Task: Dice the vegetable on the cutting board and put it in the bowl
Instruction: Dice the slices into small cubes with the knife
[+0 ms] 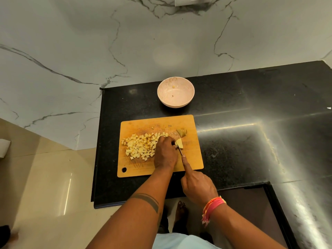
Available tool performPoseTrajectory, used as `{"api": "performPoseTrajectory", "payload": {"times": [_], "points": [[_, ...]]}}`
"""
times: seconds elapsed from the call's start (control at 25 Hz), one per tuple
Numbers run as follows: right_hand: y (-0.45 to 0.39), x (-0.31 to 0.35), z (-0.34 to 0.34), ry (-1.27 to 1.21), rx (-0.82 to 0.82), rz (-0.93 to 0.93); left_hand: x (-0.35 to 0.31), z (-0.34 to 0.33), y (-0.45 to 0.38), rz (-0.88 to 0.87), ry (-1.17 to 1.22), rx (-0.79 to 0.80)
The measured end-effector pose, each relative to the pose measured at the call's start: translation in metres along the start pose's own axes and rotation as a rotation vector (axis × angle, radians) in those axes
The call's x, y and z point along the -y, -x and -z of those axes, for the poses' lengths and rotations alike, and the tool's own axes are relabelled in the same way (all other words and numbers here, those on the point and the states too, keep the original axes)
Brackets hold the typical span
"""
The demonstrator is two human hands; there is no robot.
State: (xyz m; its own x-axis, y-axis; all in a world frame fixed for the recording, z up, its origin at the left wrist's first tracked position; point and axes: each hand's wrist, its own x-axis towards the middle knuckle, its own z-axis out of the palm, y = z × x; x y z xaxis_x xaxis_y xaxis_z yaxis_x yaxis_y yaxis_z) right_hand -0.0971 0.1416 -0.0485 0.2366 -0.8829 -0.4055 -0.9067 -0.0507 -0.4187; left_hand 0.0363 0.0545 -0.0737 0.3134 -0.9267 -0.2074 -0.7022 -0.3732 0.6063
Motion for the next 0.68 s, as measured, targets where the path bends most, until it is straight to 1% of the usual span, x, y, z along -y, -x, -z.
{"api": "performPoseTrajectory", "payload": {"times": [0.08, 0.16, 0.28, 0.36, 0.48, 0.68], "points": [[0.007, -0.003, -0.001, -0.008, 0.011, 0.008, -0.001, 0.000, -0.001, 0.012, -0.008, -0.005], [0.020, -0.004, -0.001, -0.036, -0.018, 0.014, -0.003, 0.000, 0.000, 0.019, -0.014, -0.002], [0.024, -0.011, 0.006, -0.119, -0.120, -0.018, -0.009, -0.002, 0.004, -0.012, -0.029, -0.013], [0.018, -0.017, 0.012, -0.162, -0.175, -0.055, -0.011, -0.006, 0.008, -0.053, -0.097, -0.004], [0.012, -0.014, 0.015, -0.139, -0.167, -0.066, -0.010, -0.007, 0.005, -0.102, -0.187, 0.024], [0.003, -0.004, 0.011, -0.119, -0.129, -0.088, 0.007, 0.007, -0.001, -0.263, -0.175, 0.122]]}}
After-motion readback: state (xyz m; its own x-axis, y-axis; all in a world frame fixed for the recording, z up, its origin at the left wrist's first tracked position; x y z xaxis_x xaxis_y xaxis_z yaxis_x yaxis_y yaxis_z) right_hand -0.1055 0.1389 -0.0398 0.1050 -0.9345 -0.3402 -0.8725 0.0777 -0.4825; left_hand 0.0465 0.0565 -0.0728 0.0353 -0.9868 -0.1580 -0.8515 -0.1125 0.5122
